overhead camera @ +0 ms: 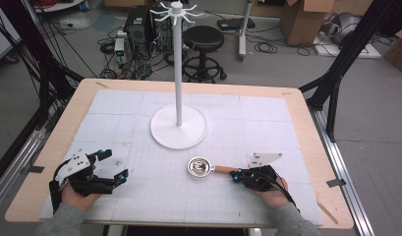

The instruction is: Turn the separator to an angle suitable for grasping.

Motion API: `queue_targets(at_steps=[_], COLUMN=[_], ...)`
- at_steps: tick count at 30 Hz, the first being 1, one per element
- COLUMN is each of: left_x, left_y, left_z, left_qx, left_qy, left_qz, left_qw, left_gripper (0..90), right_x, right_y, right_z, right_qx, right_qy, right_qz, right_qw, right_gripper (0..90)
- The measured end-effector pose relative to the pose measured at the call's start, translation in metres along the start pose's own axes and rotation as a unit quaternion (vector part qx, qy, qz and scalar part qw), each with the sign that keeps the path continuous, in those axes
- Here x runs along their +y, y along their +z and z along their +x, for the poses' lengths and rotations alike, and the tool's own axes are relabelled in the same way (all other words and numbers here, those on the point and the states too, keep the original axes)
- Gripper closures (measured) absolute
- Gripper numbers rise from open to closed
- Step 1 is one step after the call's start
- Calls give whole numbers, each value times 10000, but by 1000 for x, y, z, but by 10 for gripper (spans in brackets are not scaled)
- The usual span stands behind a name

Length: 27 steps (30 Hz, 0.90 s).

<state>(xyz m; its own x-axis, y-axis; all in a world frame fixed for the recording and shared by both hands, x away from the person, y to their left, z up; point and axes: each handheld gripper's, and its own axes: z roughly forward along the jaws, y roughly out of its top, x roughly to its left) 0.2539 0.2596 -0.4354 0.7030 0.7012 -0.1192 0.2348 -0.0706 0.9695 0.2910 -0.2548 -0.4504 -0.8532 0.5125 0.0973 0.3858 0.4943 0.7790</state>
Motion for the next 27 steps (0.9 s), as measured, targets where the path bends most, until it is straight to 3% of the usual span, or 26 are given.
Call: queue_targets(at_steps=[9,27], left_x=[0,-2], left_y=[-1,-6], left_z=[-1,-1], left_qx=[1,77], left_qy=[-7,2], left_qz=[-27,23], left_qw=[10000,10000], left_gripper=[18,17], right_x=[3,15], right_y=[3,15], right_z=[-11,-28], right_qx=[-242,-488], right_qy=[216,334], right_qz=[57,87], right_qw=[9995,9982], right_gripper=[900,900])
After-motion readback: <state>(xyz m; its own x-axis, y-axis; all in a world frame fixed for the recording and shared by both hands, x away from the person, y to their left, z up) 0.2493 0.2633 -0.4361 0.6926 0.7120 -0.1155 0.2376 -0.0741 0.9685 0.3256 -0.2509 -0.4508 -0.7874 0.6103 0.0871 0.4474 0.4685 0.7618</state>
